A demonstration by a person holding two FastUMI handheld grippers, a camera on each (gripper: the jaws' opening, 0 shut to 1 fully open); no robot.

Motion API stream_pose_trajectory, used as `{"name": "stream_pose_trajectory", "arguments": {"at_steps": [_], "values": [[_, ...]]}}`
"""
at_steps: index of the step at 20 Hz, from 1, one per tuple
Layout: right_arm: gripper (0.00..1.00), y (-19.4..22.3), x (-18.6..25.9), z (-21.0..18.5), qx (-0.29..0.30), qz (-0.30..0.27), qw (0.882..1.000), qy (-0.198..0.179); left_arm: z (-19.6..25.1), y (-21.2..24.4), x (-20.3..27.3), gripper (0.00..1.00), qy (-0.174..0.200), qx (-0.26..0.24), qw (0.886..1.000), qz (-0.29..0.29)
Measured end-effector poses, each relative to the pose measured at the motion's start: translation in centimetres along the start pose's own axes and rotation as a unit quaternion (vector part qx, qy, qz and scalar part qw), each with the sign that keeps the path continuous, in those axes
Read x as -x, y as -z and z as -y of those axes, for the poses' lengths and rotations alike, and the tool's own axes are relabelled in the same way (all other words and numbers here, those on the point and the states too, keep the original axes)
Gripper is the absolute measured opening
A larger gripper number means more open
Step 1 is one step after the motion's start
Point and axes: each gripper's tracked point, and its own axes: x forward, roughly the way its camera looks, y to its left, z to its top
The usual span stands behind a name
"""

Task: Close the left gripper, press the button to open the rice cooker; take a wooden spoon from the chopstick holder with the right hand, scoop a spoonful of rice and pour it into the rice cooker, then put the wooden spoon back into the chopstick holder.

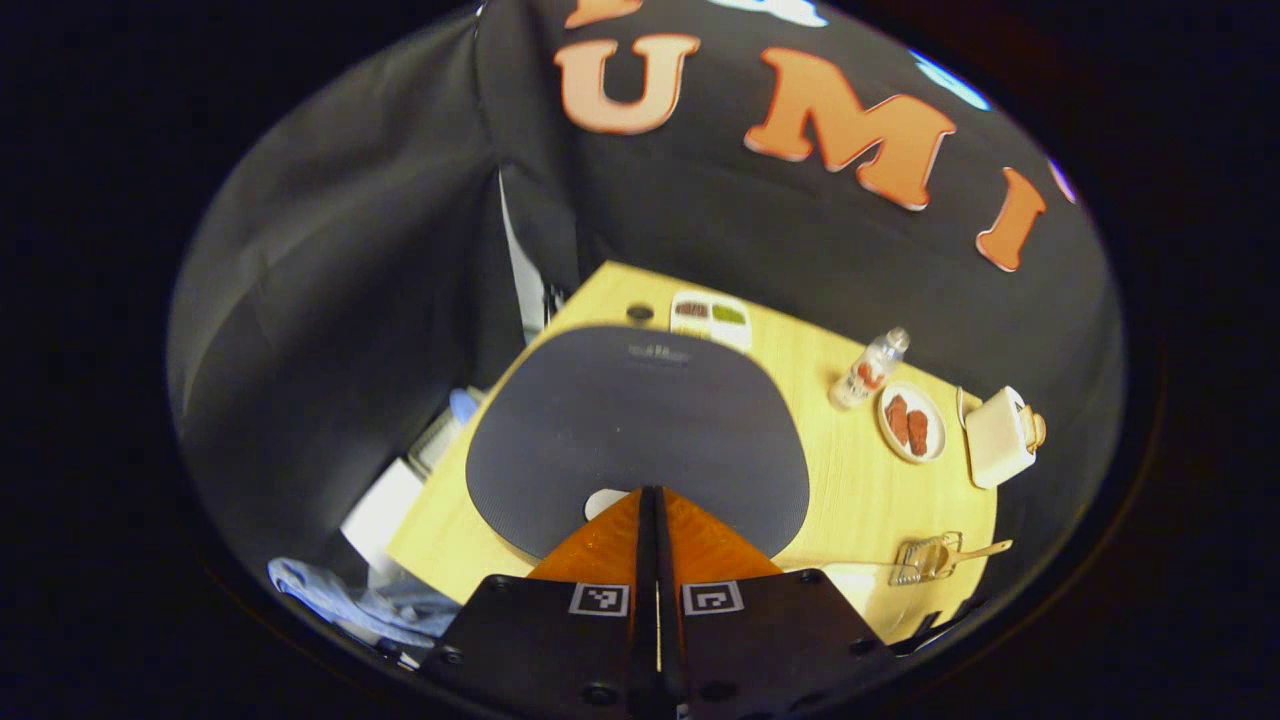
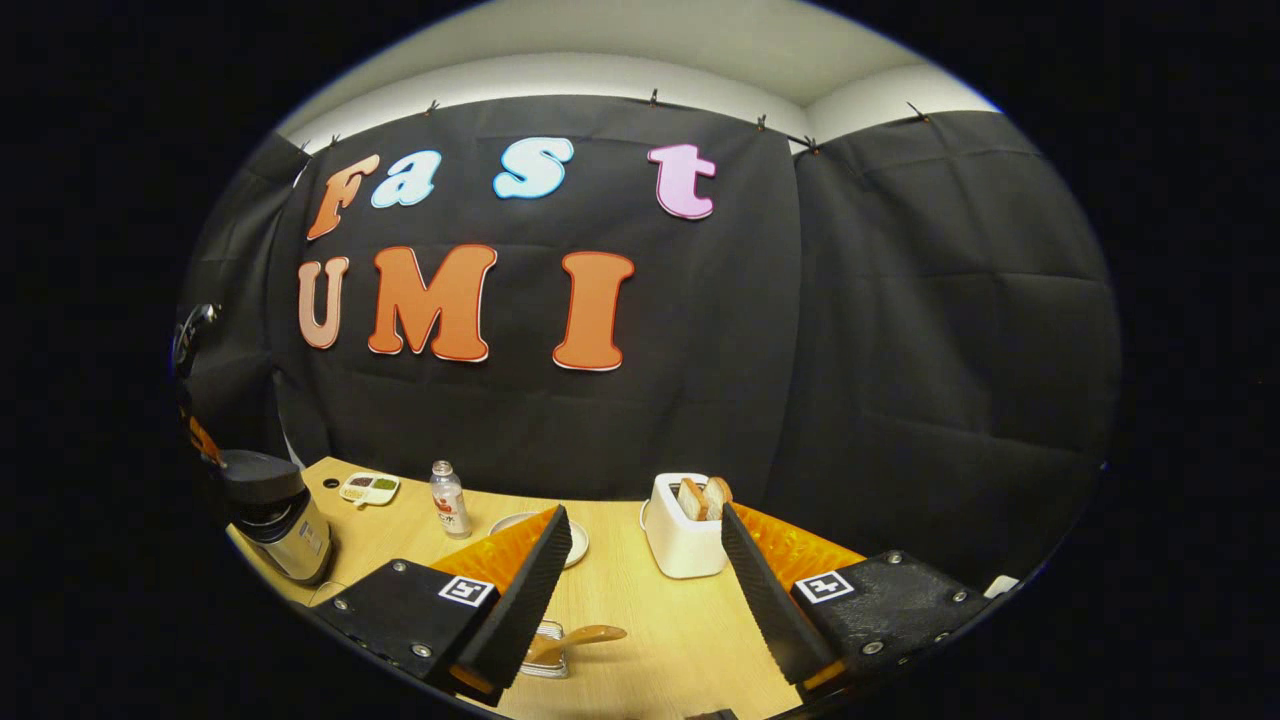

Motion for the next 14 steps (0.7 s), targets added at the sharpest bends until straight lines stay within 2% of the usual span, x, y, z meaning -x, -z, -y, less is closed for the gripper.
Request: {"name": "stream_pose_trajectory", "arguments": {"at_steps": [4,6,9,10,11,12,14], "values": [[0.94,2.6,-0.8,-0.7,0.004,-0.029,0.999,-0.016,0.9,-3.9,2.6,0.06,-0.03,-0.019,0.995,0.093],[0.94,3.7,-1.1,-1.0,0.008,-0.041,0.999,-0.026,1.0,-5.9,4.7,0.06,-0.045,-0.028,0.987,0.152],[0.94,5.6,-1.7,-1.7,0.002,-0.064,0.997,-0.041,2.0,-6.8,8.1,0.07,-0.053,-0.034,0.977,0.204],[0.94,6.4,-1.9,-1.8,0.0,-0.074,0.996,-0.044,2.6,-6.9,9.0,0.17,-0.05,-0.043,0.973,0.22],[0.94,7.2,-2.1,-2.0,-0.003,-0.084,0.995,-0.048,3.1,-7.2,10.2,0.14,-0.048,-0.055,0.969,0.234],[0.94,7.8,-2.3,-2.2,-0.005,-0.093,0.994,-0.051,3.6,-7.6,11.2,0.21,-0.051,-0.069,0.965,0.248],[0.94,9.2,-3.0,-2.4,-0.011,-0.108,0.992,-0.057,4.5,-8.1,13.3,0.49,-0.058,-0.089,0.956,0.273]]}}
